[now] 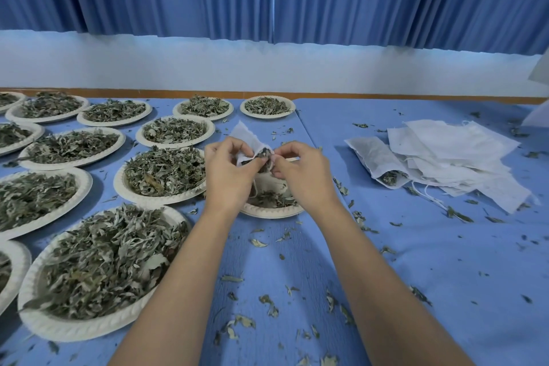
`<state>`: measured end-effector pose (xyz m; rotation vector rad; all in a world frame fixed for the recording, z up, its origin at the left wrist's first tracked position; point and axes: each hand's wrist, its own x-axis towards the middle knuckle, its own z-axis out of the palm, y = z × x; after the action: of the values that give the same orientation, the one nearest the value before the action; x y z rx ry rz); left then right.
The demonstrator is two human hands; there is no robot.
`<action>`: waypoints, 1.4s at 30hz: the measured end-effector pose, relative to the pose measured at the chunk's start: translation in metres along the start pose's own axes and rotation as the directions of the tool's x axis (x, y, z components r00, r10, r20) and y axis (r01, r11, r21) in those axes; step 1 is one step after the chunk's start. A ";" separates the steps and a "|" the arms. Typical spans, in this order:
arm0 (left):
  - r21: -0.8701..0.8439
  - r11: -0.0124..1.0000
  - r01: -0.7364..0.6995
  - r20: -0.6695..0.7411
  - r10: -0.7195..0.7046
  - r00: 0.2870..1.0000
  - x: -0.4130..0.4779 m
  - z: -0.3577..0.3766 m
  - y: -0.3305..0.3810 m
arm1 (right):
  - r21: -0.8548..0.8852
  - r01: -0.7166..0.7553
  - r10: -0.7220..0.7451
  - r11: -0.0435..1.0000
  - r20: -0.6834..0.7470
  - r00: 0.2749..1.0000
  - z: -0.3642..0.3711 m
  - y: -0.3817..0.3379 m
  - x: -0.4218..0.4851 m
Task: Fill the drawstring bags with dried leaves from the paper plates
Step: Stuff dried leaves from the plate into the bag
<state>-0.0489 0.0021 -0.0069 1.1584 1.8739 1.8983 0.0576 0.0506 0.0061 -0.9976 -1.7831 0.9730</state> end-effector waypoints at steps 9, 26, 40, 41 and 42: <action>0.236 0.969 -0.068 -0.157 0.107 0.982 0.006 0.001 0.003 | 0.113 0.023 -0.043 0.993 0.174 0.984 0.002 -0.003 -0.007; 0.052 0.998 -0.018 0.091 0.013 0.996 0.002 0.002 0.011 | -0.058 0.026 -0.031 0.998 -0.095 0.995 0.003 0.002 0.000; 0.272 0.959 -0.080 -0.098 0.111 0.989 0.010 0.008 0.019 | 0.289 -0.117 0.085 0.950 0.122 0.989 0.005 0.006 0.000; 0.232 0.970 -0.070 -0.058 0.086 0.995 0.010 0.008 0.020 | 0.337 -0.122 0.088 0.934 0.115 0.989 0.007 0.005 0.001; 0.163 0.986 -0.046 -0.010 0.048 0.999 0.009 0.006 0.020 | 0.371 -0.124 0.091 0.921 0.105 0.990 0.007 0.005 0.001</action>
<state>-0.0437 0.0094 0.0144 1.2510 2.0593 1.8100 0.0516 0.0520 -0.0005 -0.8231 -1.5391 1.3855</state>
